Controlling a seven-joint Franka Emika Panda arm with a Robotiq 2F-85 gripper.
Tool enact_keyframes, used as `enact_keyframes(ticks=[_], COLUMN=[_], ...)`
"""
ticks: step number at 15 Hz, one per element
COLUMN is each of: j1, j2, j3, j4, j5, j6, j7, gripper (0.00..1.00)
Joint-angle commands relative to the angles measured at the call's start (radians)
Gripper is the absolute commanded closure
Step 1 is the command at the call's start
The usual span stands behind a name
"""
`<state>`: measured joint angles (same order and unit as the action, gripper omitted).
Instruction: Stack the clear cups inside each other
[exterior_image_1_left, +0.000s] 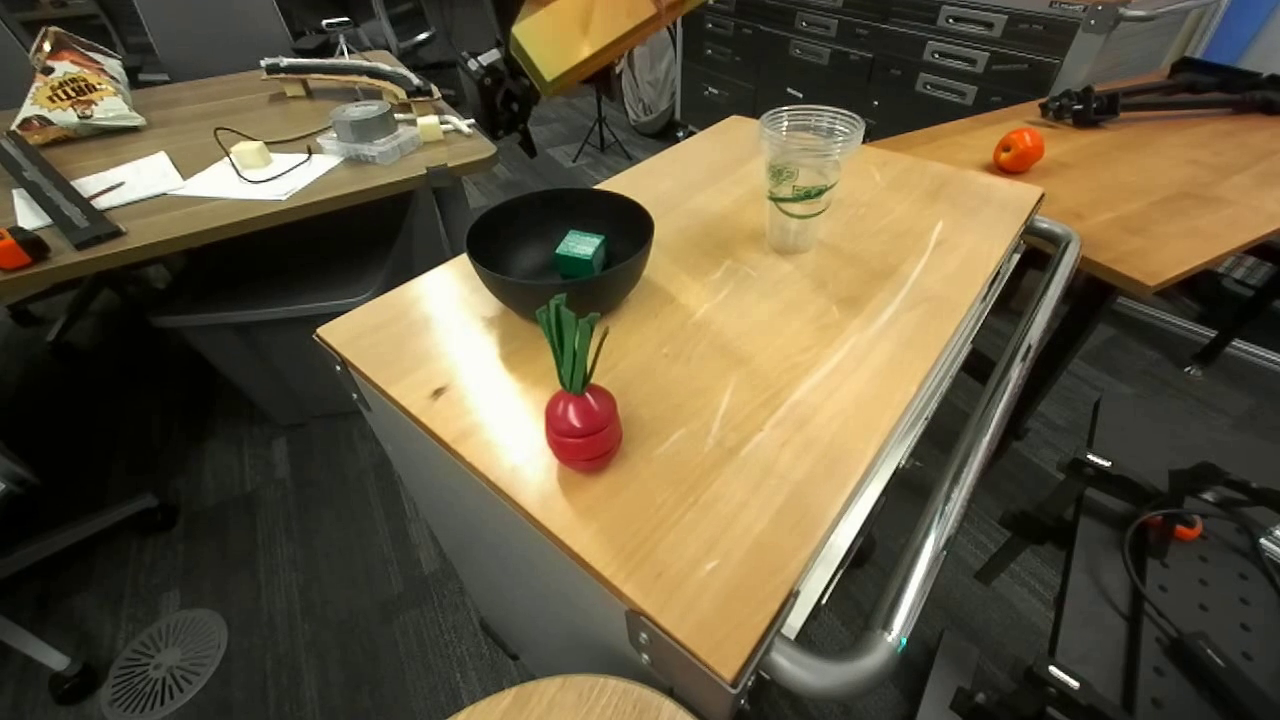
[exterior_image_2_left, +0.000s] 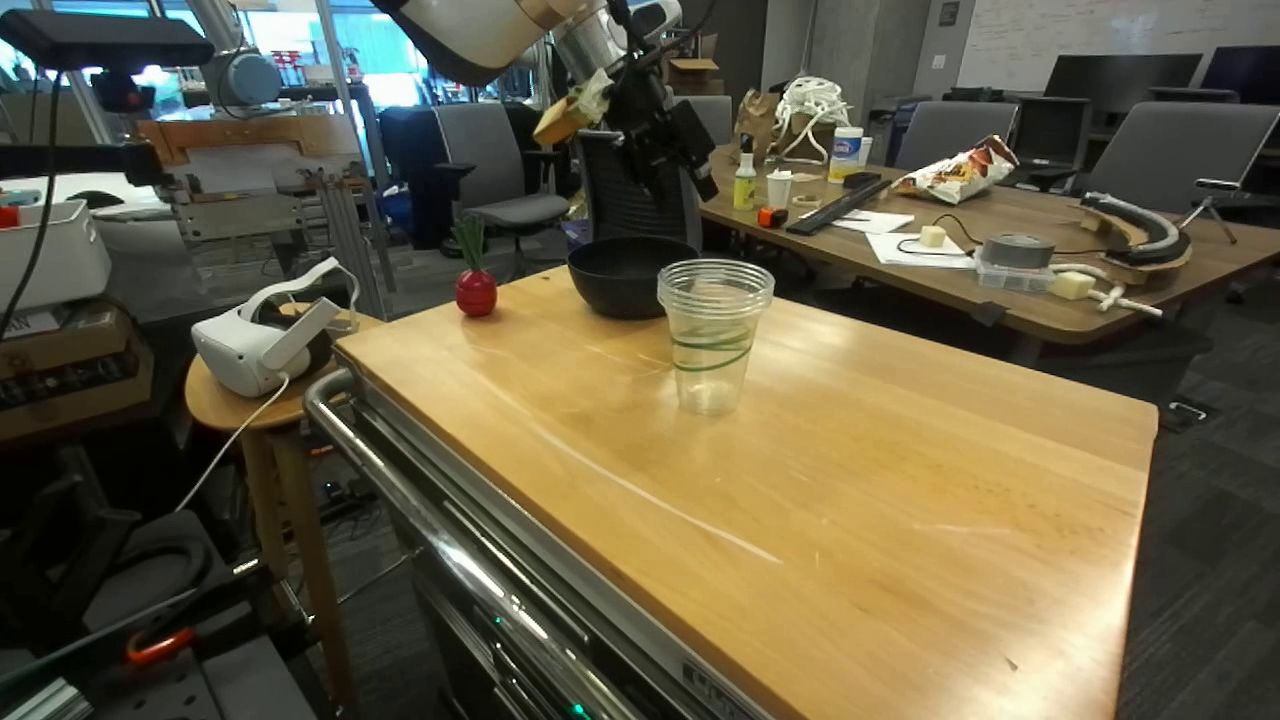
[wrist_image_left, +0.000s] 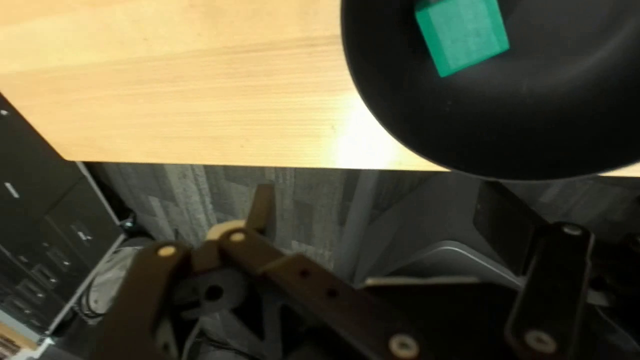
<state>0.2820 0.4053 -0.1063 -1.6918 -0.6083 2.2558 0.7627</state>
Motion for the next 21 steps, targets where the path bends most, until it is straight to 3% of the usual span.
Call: enact_keyframes(ticks=[1,3,5,6,11,16,21], j1=[0.013,-0.019,-0.061,-0.021,-0.059,-0.049,-0.036], j2=[0.037,0.043,0.015,0.035,0.044,0.103,0.103], j3=[0.007,0.047,0.089,0.052,0.093,0.098,0.094], j4=[0.046,0.047,0.008,0.011,0.027,0.083,0.105], j5=[-0.014,0.054,0.13,0.076,0.155,0.197,0.176], j6=[-0.171,-0.204,-0.116,-0.152,-0.15,-0.249,-0.246], j7=[0.102,0.032,-0.105,-0.003,-0.173,-0.329,-0.368], gripper=[0.0,0.0,0.0,0.0,0.0,0.0,0.0])
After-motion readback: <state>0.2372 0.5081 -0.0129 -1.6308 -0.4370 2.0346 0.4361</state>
